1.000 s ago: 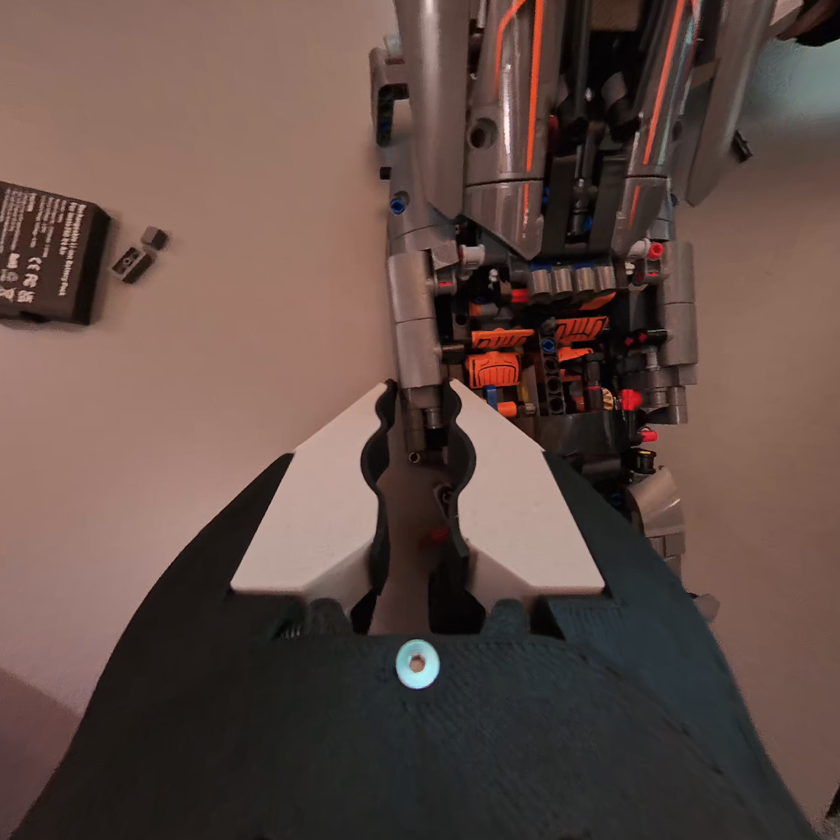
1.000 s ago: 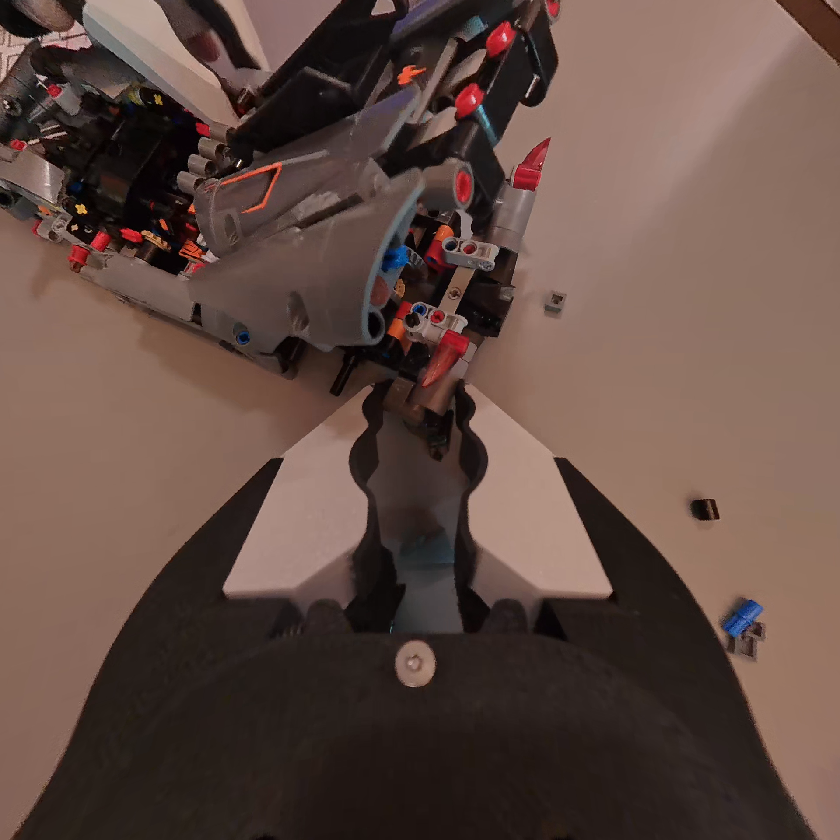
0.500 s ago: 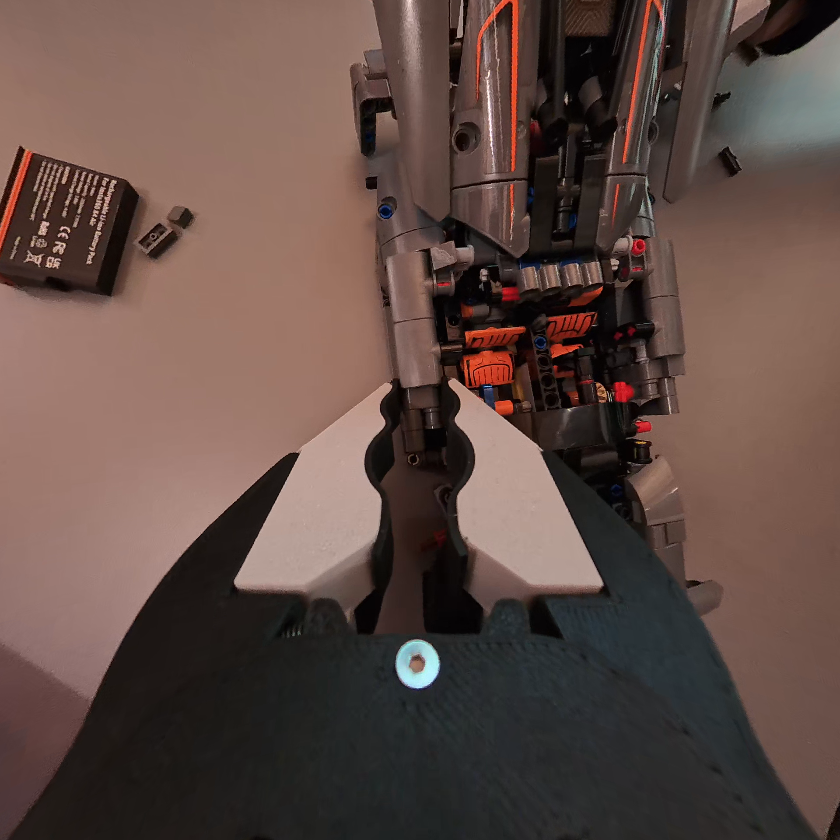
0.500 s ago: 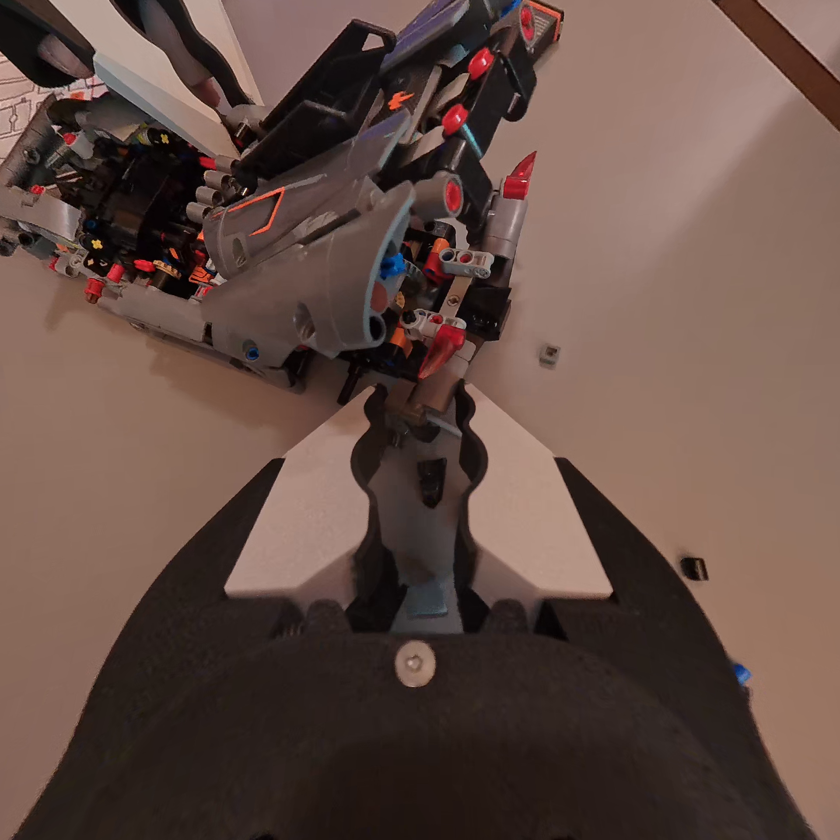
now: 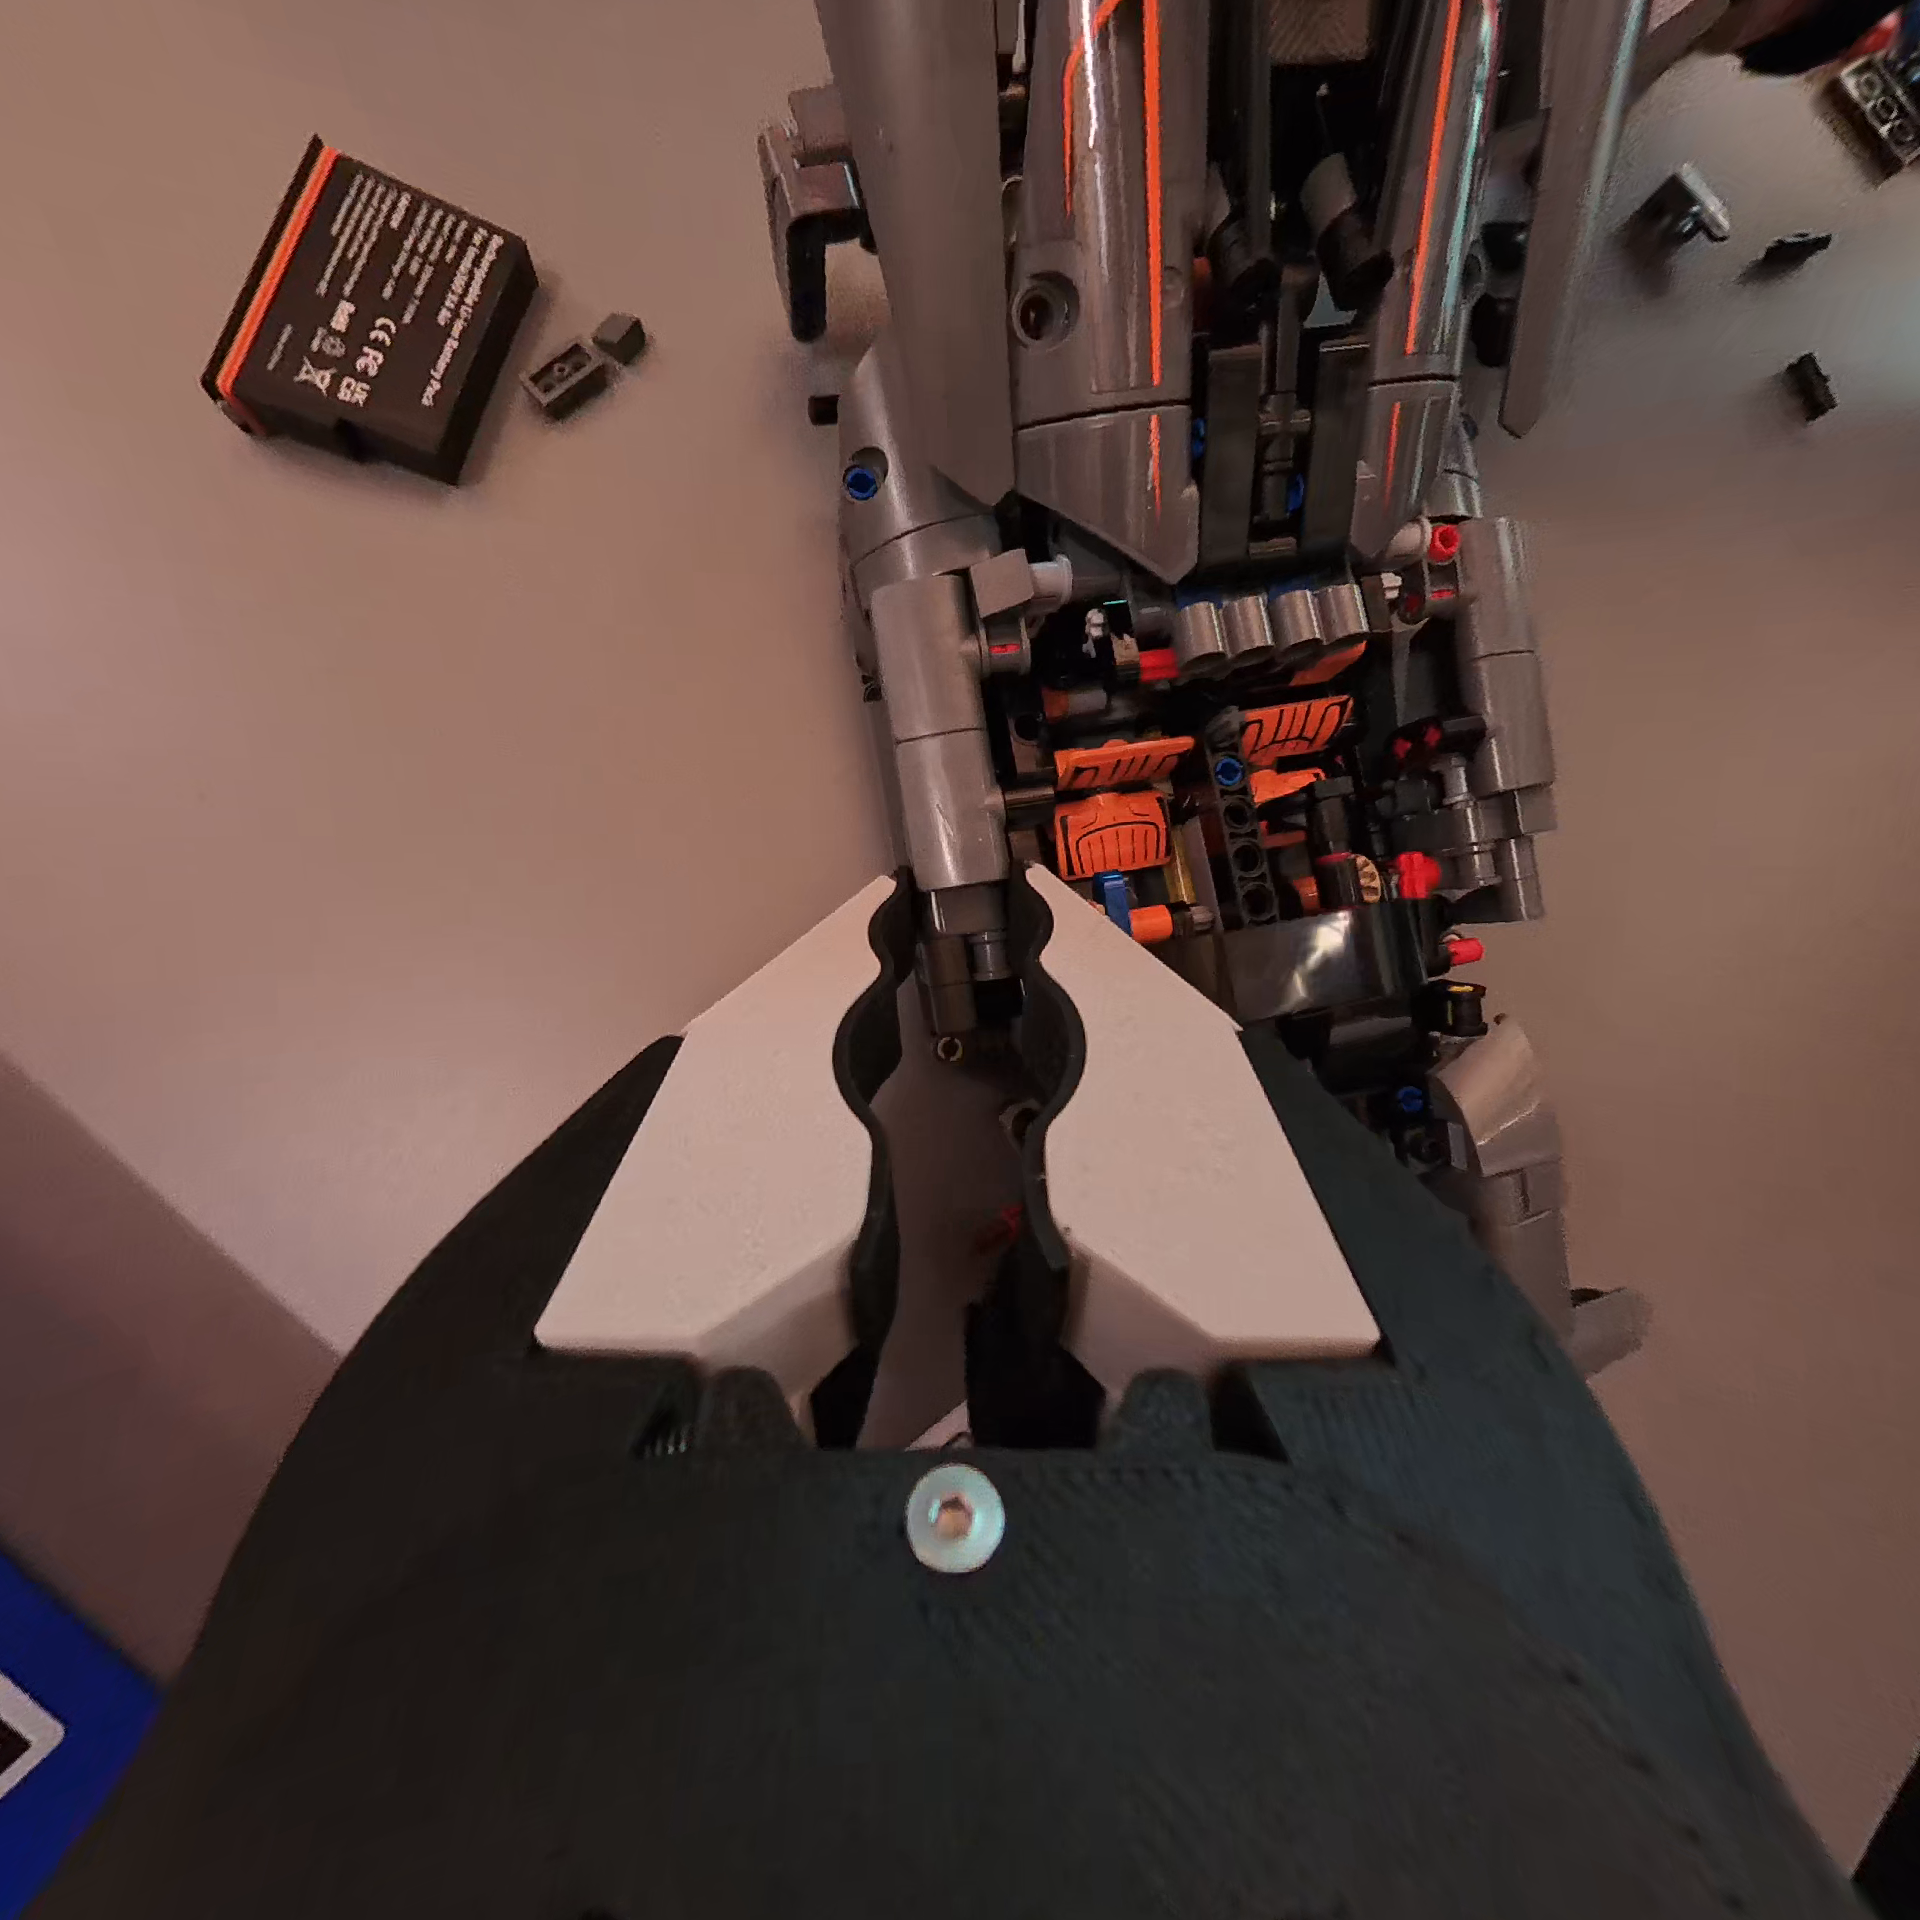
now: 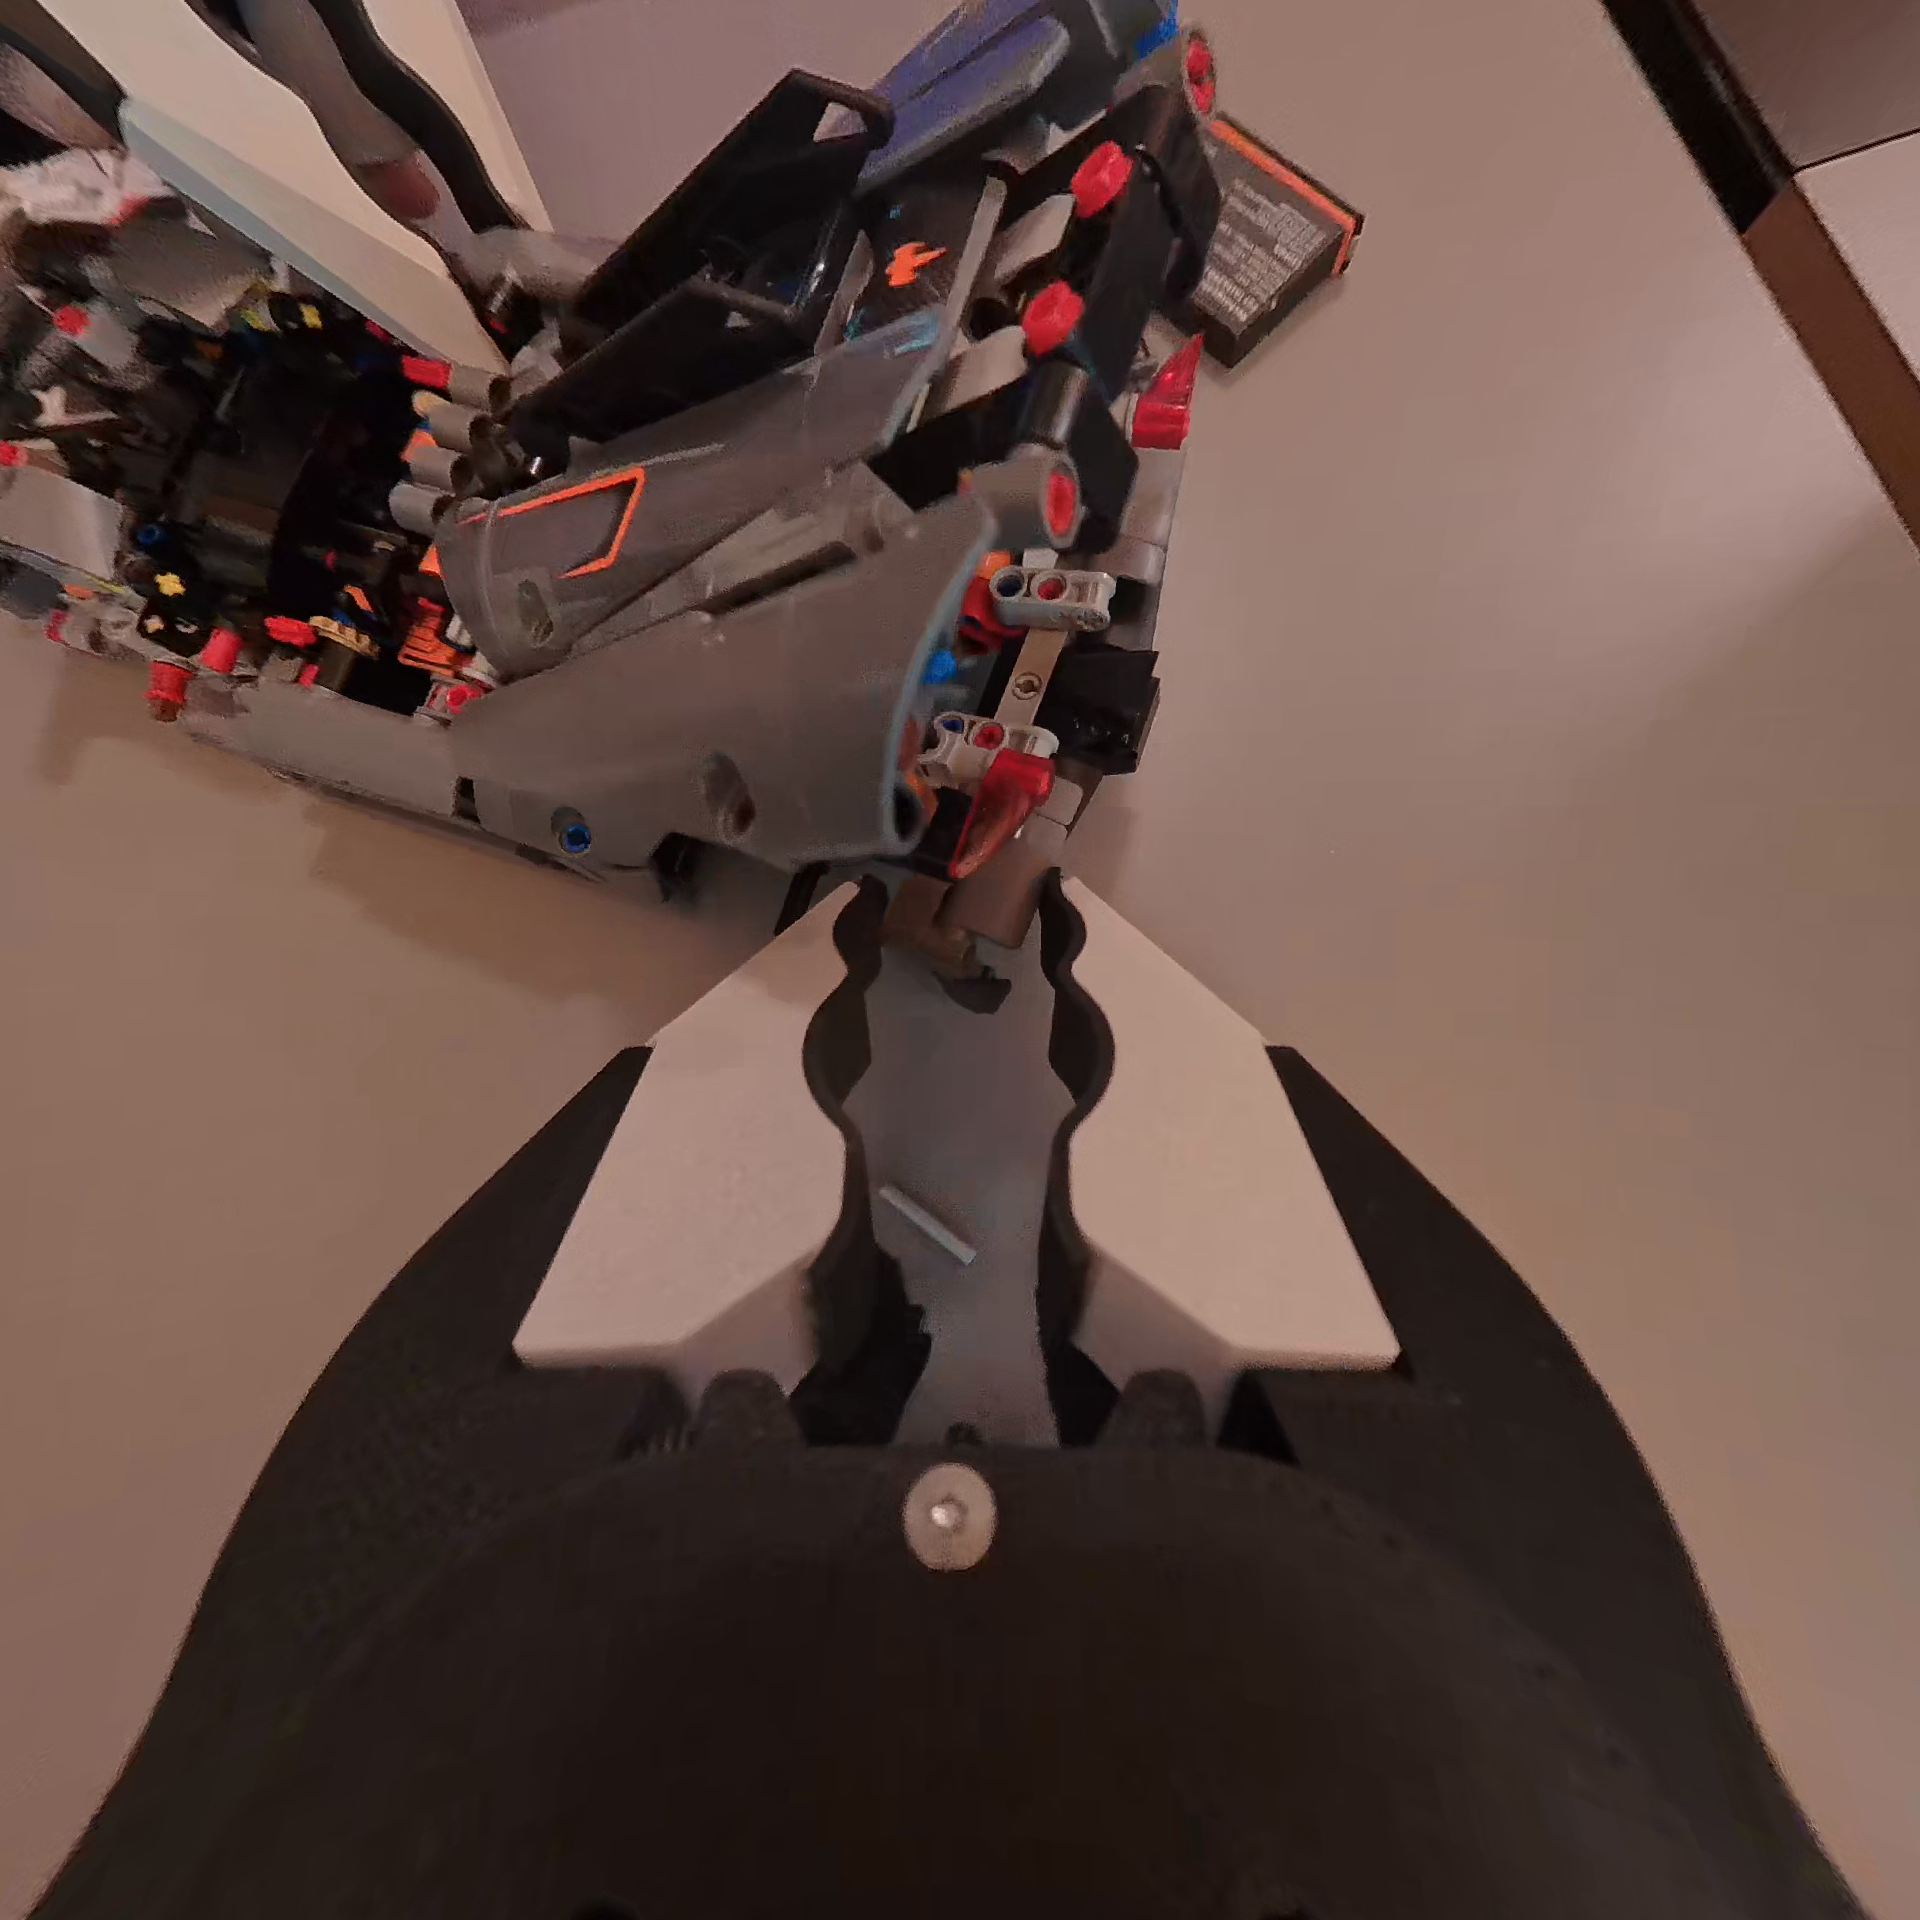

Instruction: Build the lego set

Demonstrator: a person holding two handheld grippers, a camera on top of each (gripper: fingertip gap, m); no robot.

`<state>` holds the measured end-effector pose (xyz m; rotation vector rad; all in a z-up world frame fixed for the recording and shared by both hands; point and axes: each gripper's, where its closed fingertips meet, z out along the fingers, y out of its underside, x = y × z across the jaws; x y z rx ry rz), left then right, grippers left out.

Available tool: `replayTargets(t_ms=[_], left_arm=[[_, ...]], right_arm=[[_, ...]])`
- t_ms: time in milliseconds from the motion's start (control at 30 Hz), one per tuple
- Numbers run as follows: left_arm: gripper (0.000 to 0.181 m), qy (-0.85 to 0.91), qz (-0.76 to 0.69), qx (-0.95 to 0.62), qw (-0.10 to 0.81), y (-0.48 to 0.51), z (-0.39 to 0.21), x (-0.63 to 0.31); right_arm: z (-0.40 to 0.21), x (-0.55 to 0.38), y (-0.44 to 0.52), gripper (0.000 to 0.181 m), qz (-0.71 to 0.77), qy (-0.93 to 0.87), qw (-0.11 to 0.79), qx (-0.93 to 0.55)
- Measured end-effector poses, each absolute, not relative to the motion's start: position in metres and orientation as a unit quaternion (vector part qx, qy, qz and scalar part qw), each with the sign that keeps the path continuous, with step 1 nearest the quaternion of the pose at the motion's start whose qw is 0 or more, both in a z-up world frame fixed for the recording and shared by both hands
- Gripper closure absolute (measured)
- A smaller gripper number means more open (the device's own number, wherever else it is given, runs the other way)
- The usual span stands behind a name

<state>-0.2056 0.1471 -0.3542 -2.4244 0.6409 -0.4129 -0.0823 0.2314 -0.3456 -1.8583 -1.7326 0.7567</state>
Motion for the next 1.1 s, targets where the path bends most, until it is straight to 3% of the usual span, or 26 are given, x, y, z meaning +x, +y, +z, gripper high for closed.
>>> replayTargets(t_ms=[200, 367, 500, 733, 1100], left_arm=[[0.165, 0.224, -0.161, -0.91, 0.31, 0.147, -0.355, -0.205], [0.136, 0.206, -0.159, -0.9, 0.35, 0.143, -0.336, -0.212], [0.132, 0.204, -0.159, -0.903, 0.344, 0.13, -0.341, -0.22], [0.153, 0.196, -0.201, -0.898, 0.338, 0.124, -0.343, -0.209], [0.152, 0.211, -0.175, -0.903, 0.331, 0.113, -0.344, -0.178]], right_arm=[[-0.354, -0.084, 0.236, 0.149, 0.282, -0.636, 0.236, -0.678], [-0.341, -0.064, 0.245, 0.136, 0.27, -0.625, 0.249, -0.689], [-0.327, -0.045, 0.238, 0.135, 0.27, -0.627, 0.251, -0.686], [-0.329, -0.059, 0.158, 0.135, 0.323, -0.653, 0.192, -0.658], [-0.343, -0.075, 0.134, 0.13, 0.365, -0.609, 0.17, -0.683]])
